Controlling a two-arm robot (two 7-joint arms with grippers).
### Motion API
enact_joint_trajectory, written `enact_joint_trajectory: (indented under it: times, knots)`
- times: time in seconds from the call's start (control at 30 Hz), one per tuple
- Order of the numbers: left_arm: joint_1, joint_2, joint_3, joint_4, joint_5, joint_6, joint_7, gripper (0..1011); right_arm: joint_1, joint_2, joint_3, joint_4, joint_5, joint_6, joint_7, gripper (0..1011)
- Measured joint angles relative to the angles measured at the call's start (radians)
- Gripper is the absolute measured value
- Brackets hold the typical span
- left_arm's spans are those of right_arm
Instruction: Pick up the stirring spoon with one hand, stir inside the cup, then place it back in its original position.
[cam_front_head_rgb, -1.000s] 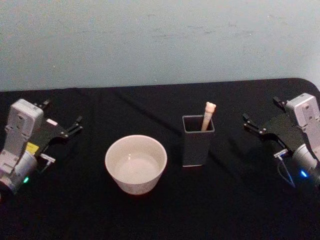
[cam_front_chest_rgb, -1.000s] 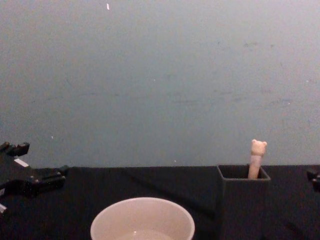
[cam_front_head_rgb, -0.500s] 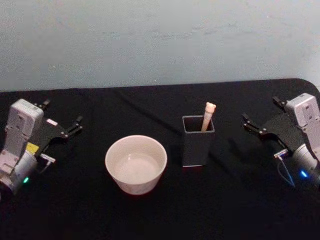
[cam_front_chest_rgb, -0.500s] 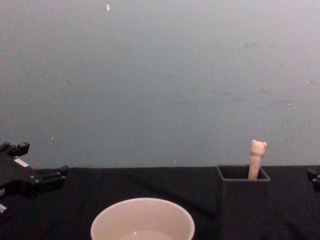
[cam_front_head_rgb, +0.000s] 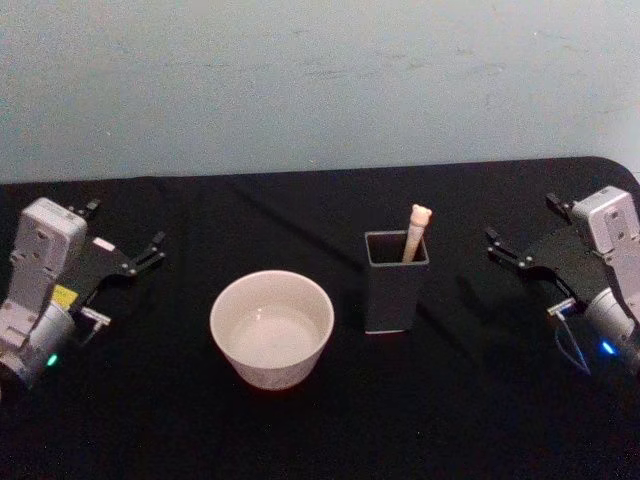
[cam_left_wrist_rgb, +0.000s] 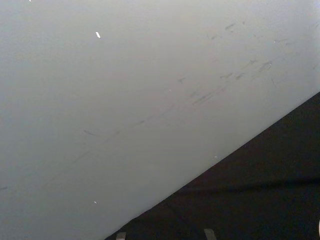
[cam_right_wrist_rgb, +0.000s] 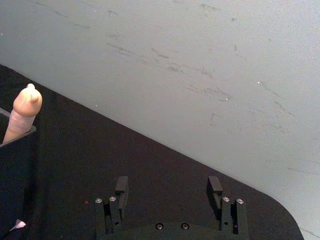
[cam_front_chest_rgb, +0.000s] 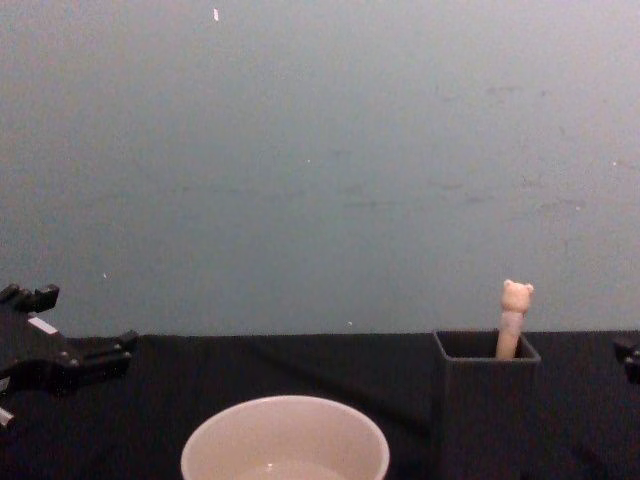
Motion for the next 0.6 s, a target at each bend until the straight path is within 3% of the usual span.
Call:
enact_joint_trajectory:
  times: [0.43, 0.6]
  knots:
    - [0.0, 0.0, 0.0, 0.0, 0.0, 0.0, 0.0, 1001, -0.001, -0.005, 0.006, 0.0, -0.011, -0.007, 0.005, 1002]
    - [0.0, 0.0, 0.0, 0.0, 0.0, 0.0, 0.0, 1001, -0.01, -0.003, 0.021, -0.013, -0.014, -0.026, 0.037, 1002]
